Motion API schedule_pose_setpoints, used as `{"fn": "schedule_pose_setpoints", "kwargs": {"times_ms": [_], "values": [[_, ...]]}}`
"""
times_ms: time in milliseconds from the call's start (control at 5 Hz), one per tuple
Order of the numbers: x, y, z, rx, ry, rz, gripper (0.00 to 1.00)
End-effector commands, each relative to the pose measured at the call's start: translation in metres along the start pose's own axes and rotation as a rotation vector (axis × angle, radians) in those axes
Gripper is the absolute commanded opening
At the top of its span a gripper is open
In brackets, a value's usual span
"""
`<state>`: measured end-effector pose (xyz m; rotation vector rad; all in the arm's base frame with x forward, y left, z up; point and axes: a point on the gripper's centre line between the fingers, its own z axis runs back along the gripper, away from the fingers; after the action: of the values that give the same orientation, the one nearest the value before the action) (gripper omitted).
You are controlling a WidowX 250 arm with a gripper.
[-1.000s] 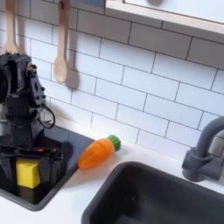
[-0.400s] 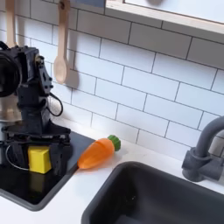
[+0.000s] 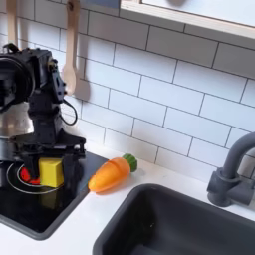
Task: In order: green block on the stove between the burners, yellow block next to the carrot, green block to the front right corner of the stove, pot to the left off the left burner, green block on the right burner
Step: 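Move the yellow block next to the carrot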
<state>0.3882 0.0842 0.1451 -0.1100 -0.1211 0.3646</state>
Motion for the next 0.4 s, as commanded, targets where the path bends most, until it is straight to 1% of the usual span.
{"fn": "schedule_pose_setpoints", "kwargs": {"times_ms": [0,200], "values": [[0.0095,-0.0083,-0.0012,-0.011,-0.004,-0.005,0.00],[0.0072,-0.0086,-0.0024,-0.016,0.004,0.001,0.00]]}}
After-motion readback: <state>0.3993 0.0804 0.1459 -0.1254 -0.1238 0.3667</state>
